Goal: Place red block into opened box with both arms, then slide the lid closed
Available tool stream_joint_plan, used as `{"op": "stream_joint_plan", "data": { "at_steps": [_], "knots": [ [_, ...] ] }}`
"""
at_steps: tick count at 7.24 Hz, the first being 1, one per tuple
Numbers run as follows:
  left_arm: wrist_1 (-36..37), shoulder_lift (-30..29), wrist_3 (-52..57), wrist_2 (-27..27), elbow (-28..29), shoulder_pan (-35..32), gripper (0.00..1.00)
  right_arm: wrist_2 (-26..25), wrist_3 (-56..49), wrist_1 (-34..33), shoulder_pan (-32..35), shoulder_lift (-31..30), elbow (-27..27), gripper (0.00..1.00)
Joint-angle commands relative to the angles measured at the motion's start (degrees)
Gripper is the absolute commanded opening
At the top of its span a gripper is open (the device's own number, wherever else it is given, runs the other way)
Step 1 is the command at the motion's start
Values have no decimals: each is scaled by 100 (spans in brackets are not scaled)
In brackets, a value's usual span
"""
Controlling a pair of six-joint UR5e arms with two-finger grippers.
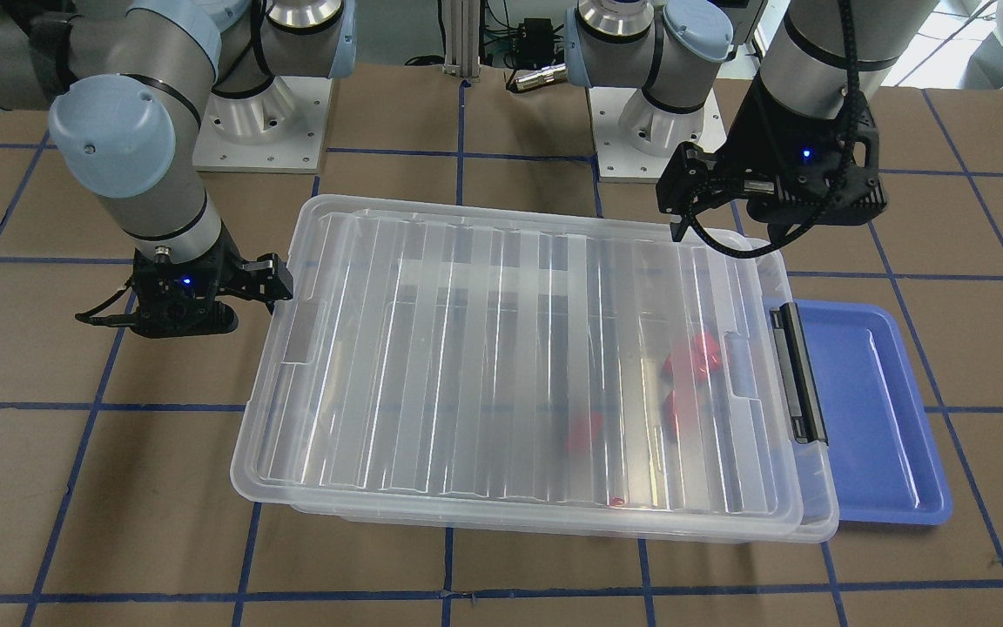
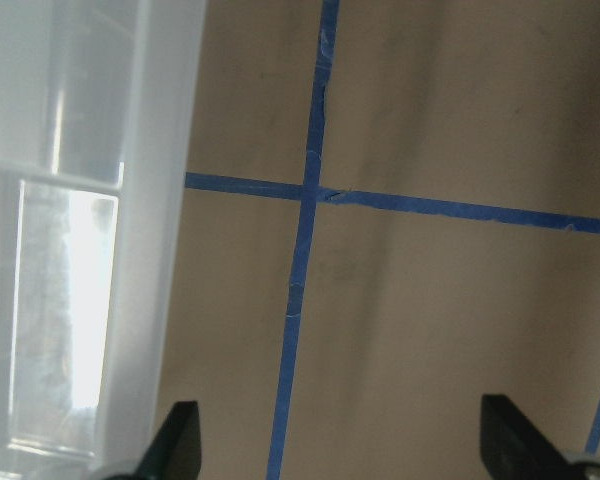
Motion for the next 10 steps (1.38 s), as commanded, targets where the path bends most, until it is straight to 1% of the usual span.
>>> {"op": "stream_joint_plan", "data": {
  "at_steps": [1,2,3,4,5,6,7,8,9,10],
  "knots": [
    [-69,39,-82,-95,-135,-38,100,-39,-8,16,3,24,-147,100],
    [-60,126,-73,-78,-127,-38,100,-39,27,104,-6,-37,-357,100],
    [-16,162,-73,-86,-110,-38,100,5,340,453,37,-124,-681,100],
    [-16,171,-64,-60,-110,-29,100,40,987,935,142,-273,-1076,100],
    [-7,206,-47,-69,-153,-12,100,84,1437,1314,465,-309,-1489,100],
    [80,241,-29,-86,-110,23,100,76,1625,1604,677,-266,-1893,100],
    [107,267,14,-95,-162,15,100,58,1600,1834,679,-170,-1906,100],
    [124,276,15,-95,-136,24,100,41,1531,1958,540,-221,-1828,100],
    [290,329,32,-86,-110,33,100,84,1547,2290,243,-291,-1993,100],
    [379,277,32,-86,-240,24,100,93,1565,2510,83,-327,-2281,100]
  ]
}}
